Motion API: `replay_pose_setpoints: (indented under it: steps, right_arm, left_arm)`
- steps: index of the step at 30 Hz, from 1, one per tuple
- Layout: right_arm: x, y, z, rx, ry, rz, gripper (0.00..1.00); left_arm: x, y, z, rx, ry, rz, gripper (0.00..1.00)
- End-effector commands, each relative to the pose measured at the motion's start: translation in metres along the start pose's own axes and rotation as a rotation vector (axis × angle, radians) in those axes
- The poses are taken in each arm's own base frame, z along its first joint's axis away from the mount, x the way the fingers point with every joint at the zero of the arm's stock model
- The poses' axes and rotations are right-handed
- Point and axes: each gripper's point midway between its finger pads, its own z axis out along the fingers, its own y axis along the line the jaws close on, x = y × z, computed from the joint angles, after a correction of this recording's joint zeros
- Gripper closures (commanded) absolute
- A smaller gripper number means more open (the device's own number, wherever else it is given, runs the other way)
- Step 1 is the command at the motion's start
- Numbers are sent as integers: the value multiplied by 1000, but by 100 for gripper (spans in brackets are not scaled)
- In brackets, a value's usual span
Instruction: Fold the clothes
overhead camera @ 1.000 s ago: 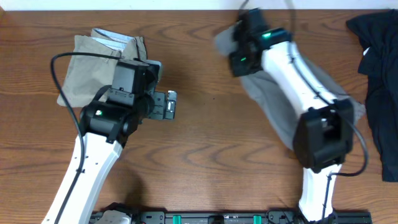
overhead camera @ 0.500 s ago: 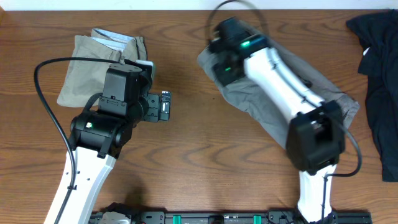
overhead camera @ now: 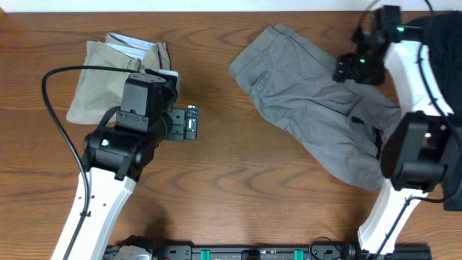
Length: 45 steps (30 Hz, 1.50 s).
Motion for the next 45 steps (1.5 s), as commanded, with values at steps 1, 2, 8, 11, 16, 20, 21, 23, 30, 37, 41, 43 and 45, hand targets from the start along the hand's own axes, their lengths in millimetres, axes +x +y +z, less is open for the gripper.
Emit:
replay_pose_setpoints:
  steps: [1, 2, 8, 11, 16, 20, 21, 23, 30, 37, 41, 43, 45]
  right_arm:
    - [21, 3, -3, -1, 78, -9, 27]
    - [29, 0, -4, 31, 112, 4, 23]
    - [52, -24, -10, 223, 198, 105, 23]
    - [65, -13, -10, 214, 252, 73, 25]
    - [76, -5, 1, 258, 284, 37, 18]
    - [74, -7, 21, 270, 248, 56, 22]
    - [75, -11, 24, 286, 248, 71, 28]
    - [79, -17, 25, 304, 258, 85, 64]
    - [74, -11, -14, 294, 174, 86, 92]
    - [73, 28, -82, 164, 5, -6, 99]
    - [86, 95, -103, -72, -31, -222, 99]
    - [100, 137, -110, -218, -27, -376, 99]
    - [122, 172, -113, -302, 3, -528, 99]
  left_arm:
    - [-6, 2, 0, -10, -9, 8, 2]
    - [-7, 2, 0, -10, -10, 8, 2]
    - [-8, 2, 1, -9, -15, 8, 2]
    - [-8, 2, 1, -9, -15, 8, 2]
    - [-8, 2, 1, -9, -15, 8, 2]
    - [-8, 2, 1, -10, -14, 8, 2]
    - [-8, 2, 1, -9, -14, 8, 2]
    - [-7, 2, 1, -10, -10, 8, 2]
    - [-6, 2, 1, -10, -8, 8, 2]
    - [-7, 2, 1, -10, -9, 9, 2]
    - [-11, 2, 0, -8, -28, 8, 2]
    - [-15, 2, -1, -8, -48, 7, 2]
    - [-19, 3, -4, -14, -68, 5, 2]
